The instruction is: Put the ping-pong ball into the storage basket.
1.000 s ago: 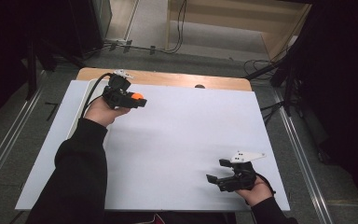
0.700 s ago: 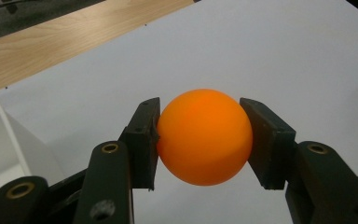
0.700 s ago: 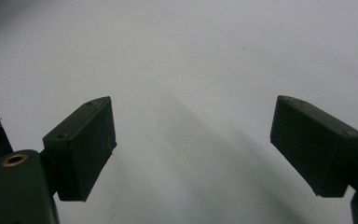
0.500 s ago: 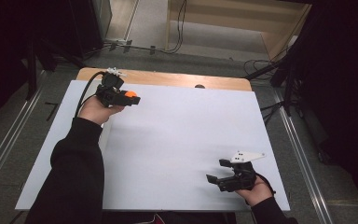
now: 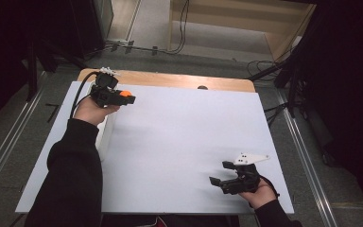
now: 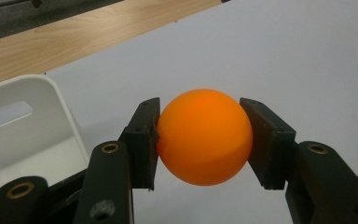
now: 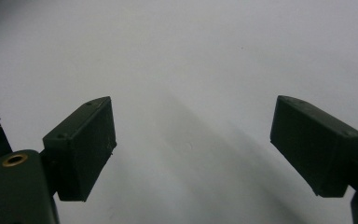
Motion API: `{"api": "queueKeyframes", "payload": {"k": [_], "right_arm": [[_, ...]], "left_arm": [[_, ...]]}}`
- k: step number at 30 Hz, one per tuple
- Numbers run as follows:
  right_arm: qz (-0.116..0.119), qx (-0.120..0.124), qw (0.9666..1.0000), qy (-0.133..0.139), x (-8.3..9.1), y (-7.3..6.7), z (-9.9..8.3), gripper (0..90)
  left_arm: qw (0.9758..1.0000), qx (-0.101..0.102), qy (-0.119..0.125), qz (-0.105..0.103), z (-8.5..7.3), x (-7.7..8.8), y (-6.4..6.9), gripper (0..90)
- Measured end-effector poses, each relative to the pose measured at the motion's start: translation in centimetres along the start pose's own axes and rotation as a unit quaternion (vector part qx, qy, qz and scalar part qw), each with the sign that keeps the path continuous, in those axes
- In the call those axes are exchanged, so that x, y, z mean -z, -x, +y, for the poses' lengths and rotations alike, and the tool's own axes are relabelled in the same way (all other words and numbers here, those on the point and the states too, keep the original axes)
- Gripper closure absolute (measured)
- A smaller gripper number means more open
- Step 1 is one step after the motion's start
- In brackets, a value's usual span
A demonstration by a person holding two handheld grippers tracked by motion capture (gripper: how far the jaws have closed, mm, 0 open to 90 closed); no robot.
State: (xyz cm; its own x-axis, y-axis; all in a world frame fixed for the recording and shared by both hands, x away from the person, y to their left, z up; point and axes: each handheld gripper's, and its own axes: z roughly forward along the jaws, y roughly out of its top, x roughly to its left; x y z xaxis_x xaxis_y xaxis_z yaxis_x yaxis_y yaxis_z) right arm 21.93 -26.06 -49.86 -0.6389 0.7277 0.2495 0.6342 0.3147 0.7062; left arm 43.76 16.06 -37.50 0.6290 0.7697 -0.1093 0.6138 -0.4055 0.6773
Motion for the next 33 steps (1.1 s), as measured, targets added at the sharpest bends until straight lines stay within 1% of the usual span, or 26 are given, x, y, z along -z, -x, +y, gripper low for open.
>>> {"api": "queueKeyframes", "payload": {"k": [3, 4, 5, 8, 10, 15, 17, 18, 21, 25, 31, 33], "right_arm": [[-0.001, 0.000, 1.0000, 0.000, 0.0, 0.0, 0.0, 12.9], [-0.002, 0.001, 1.0000, -0.001, 0.0, 0.0, 0.0, 12.9], [-0.002, 0.001, 1.0000, -0.001, 0.0, 0.0, 0.0, 12.9], [0.000, 0.000, 1.0000, 0.000, 0.0, 0.0, 0.0, 12.9], [0.000, 0.000, 1.0000, 0.000, 0.0, 0.0, 0.0, 12.9], [0.002, 0.000, 1.0000, -0.003, -0.1, 0.0, 0.0, 12.9], [0.001, 0.002, 1.0000, -0.002, -0.1, 0.0, 0.0, 12.9], [0.003, -0.003, 1.0000, -0.004, -0.1, -0.1, 0.0, 12.9], [0.003, 0.002, 1.0000, -0.004, -0.1, -0.1, 0.0, 12.9], [0.003, -0.001, 1.0000, -0.004, -0.1, -0.1, 0.0, 12.9], [0.002, 0.000, 1.0000, -0.004, -0.1, -0.1, 0.0, 12.9], [0.002, 0.000, 1.0000, -0.004, -0.1, -0.1, 0.0, 12.9]], "left_arm": [[1.0000, 0.000, 0.000, 0.004, -0.1, 0.2, -0.3, 50.7], [1.0000, 0.004, 0.001, 0.006, -0.1, 0.2, -0.4, 50.7], [1.0000, 0.004, 0.001, 0.006, -0.1, 0.2, -0.4, 50.7], [0.9999, 0.005, 0.001, 0.014, -0.2, 0.3, -0.6, 50.7], [0.9998, 0.002, 0.005, 0.018, -0.3, 0.3, -0.8, 50.7], [0.9996, 0.011, 0.004, 0.025, -0.4, 0.5, -1.3, 50.7], [0.9996, 0.013, 0.002, 0.027, -0.5, 0.5, -1.4, 50.7], [0.9995, 0.014, 0.004, 0.028, -0.5, 0.5, -1.4, 50.7], [0.9993, 0.017, 0.001, 0.033, -0.6, 0.6, -1.7, 50.7], [0.9991, 0.021, 0.002, 0.038, -0.7, 0.7, -2.0, 50.6], [0.9986, 0.026, 0.004, 0.046, -0.8, 0.9, -2.4, 50.7], [0.9983, 0.031, 0.006, 0.049, -0.9, 1.0, -2.5, 50.6]]}}
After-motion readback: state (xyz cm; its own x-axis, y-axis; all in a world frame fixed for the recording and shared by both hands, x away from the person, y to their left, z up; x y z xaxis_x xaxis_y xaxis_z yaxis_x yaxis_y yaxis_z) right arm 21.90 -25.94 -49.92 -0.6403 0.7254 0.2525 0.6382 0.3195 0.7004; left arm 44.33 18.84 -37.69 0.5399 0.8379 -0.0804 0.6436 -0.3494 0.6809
